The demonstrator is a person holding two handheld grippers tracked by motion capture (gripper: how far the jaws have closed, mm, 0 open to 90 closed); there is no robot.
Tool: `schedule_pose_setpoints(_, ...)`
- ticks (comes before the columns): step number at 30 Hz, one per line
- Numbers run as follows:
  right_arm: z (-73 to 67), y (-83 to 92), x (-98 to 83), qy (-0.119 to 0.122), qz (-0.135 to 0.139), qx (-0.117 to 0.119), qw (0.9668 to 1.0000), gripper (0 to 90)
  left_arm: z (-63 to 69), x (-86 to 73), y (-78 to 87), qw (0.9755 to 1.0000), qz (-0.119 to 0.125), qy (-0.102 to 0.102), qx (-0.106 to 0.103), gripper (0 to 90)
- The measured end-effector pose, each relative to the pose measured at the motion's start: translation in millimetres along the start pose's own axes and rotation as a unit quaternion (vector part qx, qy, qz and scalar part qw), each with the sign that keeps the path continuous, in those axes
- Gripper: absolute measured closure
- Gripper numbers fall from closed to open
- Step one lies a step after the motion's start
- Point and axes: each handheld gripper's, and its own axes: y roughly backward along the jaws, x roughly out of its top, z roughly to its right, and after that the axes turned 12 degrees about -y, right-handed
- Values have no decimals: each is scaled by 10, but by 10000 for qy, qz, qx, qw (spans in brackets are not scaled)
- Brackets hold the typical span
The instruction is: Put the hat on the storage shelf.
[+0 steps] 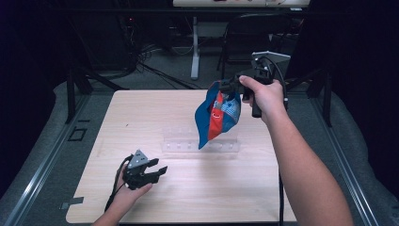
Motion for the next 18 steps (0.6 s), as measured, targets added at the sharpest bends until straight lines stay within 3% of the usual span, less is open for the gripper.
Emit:
schedule_pose_setpoints(1, 10, -21, -3, 20, -12, 28, 10000, 788, 51, 106, -41, 9999, 83, -144, 26, 498)
schedule_pose_setpoints(3, 16, -42, -3, -15, -16, 40, 10000, 788, 95, 202, -96, 9996, 141, -244, 21, 498)
schedule_pose_setpoints(12, 27, -46, 10, -5, -17, 11, 10000, 788, 320, 588, -389, 9978, 440, -473, -167, 497)
schedule_pose_setpoints(18, 24, -51, 9, -5, -24, 37, 10000, 788, 417, 749, -521, 9968, 455, -632, -188, 524)
